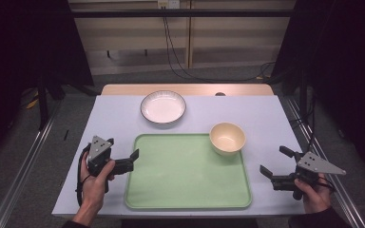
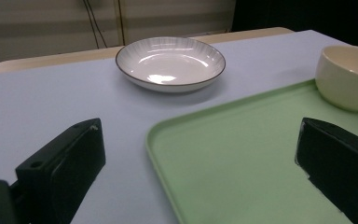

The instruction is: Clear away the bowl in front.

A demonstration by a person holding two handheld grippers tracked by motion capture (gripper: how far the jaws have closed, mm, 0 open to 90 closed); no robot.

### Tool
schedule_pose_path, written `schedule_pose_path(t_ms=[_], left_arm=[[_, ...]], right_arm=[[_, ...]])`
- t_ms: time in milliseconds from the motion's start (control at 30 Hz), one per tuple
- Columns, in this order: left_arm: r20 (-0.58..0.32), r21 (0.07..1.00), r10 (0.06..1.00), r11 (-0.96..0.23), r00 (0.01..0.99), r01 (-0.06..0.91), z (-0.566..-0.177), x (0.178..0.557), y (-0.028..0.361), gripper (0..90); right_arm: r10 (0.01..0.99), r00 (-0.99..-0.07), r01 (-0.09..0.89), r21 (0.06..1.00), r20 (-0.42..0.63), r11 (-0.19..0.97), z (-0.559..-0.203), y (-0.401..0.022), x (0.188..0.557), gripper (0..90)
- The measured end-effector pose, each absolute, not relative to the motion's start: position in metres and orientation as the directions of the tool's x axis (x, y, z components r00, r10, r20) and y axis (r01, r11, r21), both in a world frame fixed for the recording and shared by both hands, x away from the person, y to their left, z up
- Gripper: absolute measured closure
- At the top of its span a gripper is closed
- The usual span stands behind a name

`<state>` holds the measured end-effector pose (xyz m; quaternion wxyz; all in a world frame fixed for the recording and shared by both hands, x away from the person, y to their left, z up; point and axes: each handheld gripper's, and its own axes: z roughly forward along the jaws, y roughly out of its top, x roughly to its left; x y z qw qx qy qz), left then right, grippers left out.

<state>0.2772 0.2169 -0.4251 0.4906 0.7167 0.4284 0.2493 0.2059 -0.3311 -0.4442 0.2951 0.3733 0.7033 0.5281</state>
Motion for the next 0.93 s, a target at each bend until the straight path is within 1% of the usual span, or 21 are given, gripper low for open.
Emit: schedule_pose_path(t_ms=[33,133,200,267,500,533,600,633,733,933], left_arm=[[-0.069,0.919,0.871,-0.134,0.487,0.371,-0.426,0.274,0.22,1.9],[-0.089,0.919,0.877,-0.11,0.473,0.378,-0.428,0.269,0.226,1.8],[-0.082,0.916,0.887,-0.112,0.454,0.384,-0.429,0.264,0.23,2.1],[-0.085,0.918,0.884,-0.109,0.459,0.381,-0.429,0.262,0.231,1.6],[-0.081,0.917,0.901,-0.101,0.426,0.386,-0.434,0.247,0.238,1.6],[-0.068,0.918,0.908,-0.106,0.414,0.383,-0.436,0.245,0.238,1.6],[-0.064,0.913,0.904,-0.118,0.423,0.39,-0.44,0.243,0.239,1.4],[-0.073,0.91,0.908,-0.108,0.412,0.399,-0.441,0.242,0.238,2.5],[-0.049,0.915,0.907,-0.127,0.418,0.382,-0.44,0.237,0.238,1.7],[-0.06,0.91,0.907,-0.121,0.416,0.397,-0.442,0.238,0.244,1.7]], right_arm=[[0.838,-0.545,0.211,0.963,-0.024,0.166,-0.444,-0.331,0.206,0.3],[0.837,-0.547,0.216,0.963,-0.019,0.163,-0.444,-0.331,0.206,0.3],[0.837,-0.547,0.215,0.963,-0.021,0.165,-0.444,-0.331,0.206,0.3],[0.837,-0.547,0.211,0.963,-0.023,0.165,-0.444,-0.331,0.206,0.3],[0.838,-0.546,0.214,0.963,-0.023,0.165,-0.444,-0.331,0.206,0.3],[0.838,-0.545,0.214,0.963,-0.023,0.166,-0.444,-0.331,0.206,0.3],[0.838,-0.545,0.214,0.963,-0.025,0.167,-0.444,-0.331,0.206,0.4],[0.84,-0.542,0.213,0.962,-0.029,0.17,-0.444,-0.331,0.206,0.3],[0.835,-0.549,0.213,0.961,-0.032,0.177,-0.445,-0.33,0.206,0.3],[0.841,-0.54,0.218,0.959,-0.035,0.179,-0.445,-0.331,0.207,0.3]])
